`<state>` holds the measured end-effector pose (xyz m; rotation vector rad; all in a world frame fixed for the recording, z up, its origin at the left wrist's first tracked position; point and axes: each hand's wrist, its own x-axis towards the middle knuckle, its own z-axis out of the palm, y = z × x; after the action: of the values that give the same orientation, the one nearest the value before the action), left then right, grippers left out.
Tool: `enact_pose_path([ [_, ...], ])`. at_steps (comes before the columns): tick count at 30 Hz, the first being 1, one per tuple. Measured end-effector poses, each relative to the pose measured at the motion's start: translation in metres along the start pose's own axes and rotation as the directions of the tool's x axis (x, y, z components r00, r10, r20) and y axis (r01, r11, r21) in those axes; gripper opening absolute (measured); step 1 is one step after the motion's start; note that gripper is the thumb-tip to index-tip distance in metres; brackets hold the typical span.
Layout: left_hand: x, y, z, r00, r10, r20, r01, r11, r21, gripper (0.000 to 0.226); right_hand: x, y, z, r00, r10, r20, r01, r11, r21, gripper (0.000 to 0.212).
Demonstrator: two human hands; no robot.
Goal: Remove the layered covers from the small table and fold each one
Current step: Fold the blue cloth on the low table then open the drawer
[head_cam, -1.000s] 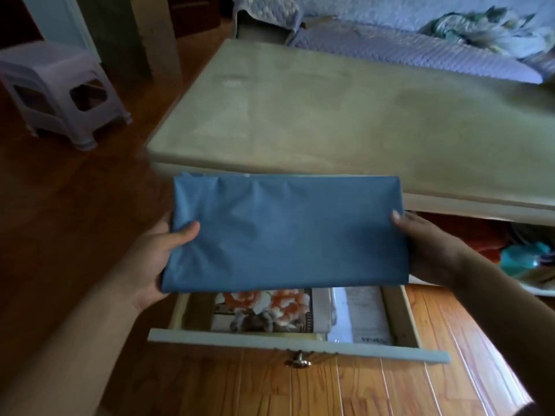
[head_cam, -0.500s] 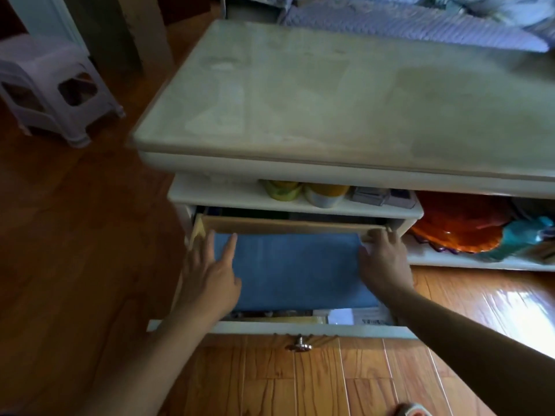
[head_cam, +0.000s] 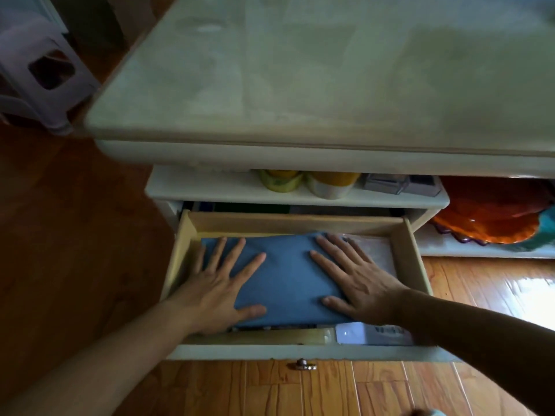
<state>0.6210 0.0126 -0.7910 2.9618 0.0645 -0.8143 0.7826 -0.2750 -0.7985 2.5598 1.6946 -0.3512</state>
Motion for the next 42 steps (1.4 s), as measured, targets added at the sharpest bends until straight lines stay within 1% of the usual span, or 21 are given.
enact_pose_path([
  [3,0.003,0.004,0.001,0.999,-0.029,0.031,0.029,1.000,0.004,0.090,0.005,0.006,0.007,1.000,-0.017,-0.017,0.017,0.999,0.040,0.083],
  [10,-0.021,0.023,-0.046,0.983,-0.107,0.146,0.117,0.991,-0.060,0.087,0.005,-0.008,-0.041,0.985,0.016,0.174,-0.013,1.000,-0.022,0.087],
  [12,-0.043,0.034,-0.058,0.992,-0.079,0.095,0.095,0.980,-0.177,0.081,0.002,-0.021,-0.058,0.986,0.043,0.164,-0.036,0.998,-0.048,0.093],
  [14,-0.070,0.041,-0.060,0.998,0.019,0.062,-0.002,0.964,-0.265,0.087,-0.012,-0.043,-0.076,0.989,0.017,0.147,-0.019,1.000,0.011,0.094],
  [17,-0.102,0.040,-0.042,0.979,0.127,0.157,-0.118,0.991,-0.062,0.103,-0.043,-0.080,-0.088,0.965,-0.112,0.239,0.090,0.991,0.099,0.098],
  [19,-0.108,0.038,-0.030,0.980,0.123,0.159,-0.133,0.990,0.055,0.103,-0.059,-0.091,-0.080,0.942,-0.172,0.287,0.166,0.985,0.045,0.097],
  [20,-0.108,0.037,-0.028,0.984,0.122,0.128,-0.130,0.990,0.057,0.098,-0.064,-0.092,-0.075,0.942,-0.180,0.284,0.186,0.983,0.007,0.093],
  [24,-0.090,0.025,-0.036,0.988,0.130,0.087,-0.125,0.991,-0.052,0.076,-0.062,-0.079,-0.060,0.967,-0.233,0.104,0.250,0.948,-0.198,0.069],
  [28,-0.063,0.013,-0.045,0.998,0.065,-0.016,-0.066,0.993,-0.097,0.070,-0.037,-0.065,-0.061,0.990,-0.140,-0.012,0.134,0.970,-0.201,0.064],
  [30,-0.055,0.024,-0.043,0.986,-0.034,-0.162,0.018,0.995,-0.096,0.073,-0.027,-0.061,-0.066,0.996,-0.016,-0.091,-0.001,0.984,-0.178,0.068],
  [31,-0.055,0.034,-0.040,0.956,-0.080,-0.281,0.049,0.992,-0.116,0.076,-0.026,-0.060,-0.068,0.989,0.041,-0.145,-0.062,0.987,-0.146,0.069],
  [33,-0.062,0.060,-0.022,0.872,-0.146,-0.467,0.036,0.971,-0.236,0.075,-0.030,-0.061,-0.067,0.966,0.115,-0.233,-0.130,0.990,-0.053,0.054],
  [34,-0.065,0.074,-0.012,0.856,-0.204,-0.475,0.015,0.928,-0.372,0.067,-0.034,-0.062,-0.066,0.961,0.132,-0.242,-0.139,0.990,-0.013,0.042],
  [35,-0.067,0.085,-0.006,0.862,-0.294,-0.413,-0.003,0.812,-0.584,0.060,-0.038,-0.062,-0.062,0.961,0.167,-0.219,-0.161,0.986,0.042,0.033],
  [36,-0.065,0.092,-0.007,0.885,-0.390,-0.253,0.019,0.574,-0.819,0.056,-0.040,-0.062,-0.058,0.953,0.257,-0.161,-0.235,0.961,0.147,0.030],
  [37,-0.058,0.097,-0.016,0.906,-0.421,-0.047,0.047,0.210,-0.977,0.056,-0.040,-0.060,-0.055,0.913,0.406,-0.049,-0.372,0.874,0.313,0.033],
  [38,-0.049,0.098,-0.024,0.910,-0.403,0.097,0.034,-0.161,-0.986,0.063,-0.038,-0.055,-0.054,0.828,0.550,0.106,-0.521,0.687,0.506,0.041],
  [39,-0.037,0.094,-0.032,0.909,-0.384,0.160,-0.028,-0.442,-0.897,0.071,-0.033,-0.048,-0.053,0.731,0.632,0.259,-0.607,0.426,0.671,0.052],
  [40,-0.025,0.090,-0.041,0.909,-0.380,0.169,-0.115,-0.621,-0.776,0.075,-0.026,-0.037,-0.051,0.656,0.653,0.377,-0.612,0.170,0.772,0.061],
  [41,-0.014,0.085,-0.051,0.906,-0.389,0.167,-0.186,-0.721,-0.668,0.076,-0.018,-0.027,-0.052,0.619,0.649,0.442,-0.562,-0.028,0.827,0.064],
  [42,-0.004,0.081,-0.060,0.903,-0.398,0.164,-0.238,-0.778,-0.582,0.074,-0.011,-0.017,-0.054,0.606,0.646,0.464,-0.479,-0.169,0.861,0.063],
])
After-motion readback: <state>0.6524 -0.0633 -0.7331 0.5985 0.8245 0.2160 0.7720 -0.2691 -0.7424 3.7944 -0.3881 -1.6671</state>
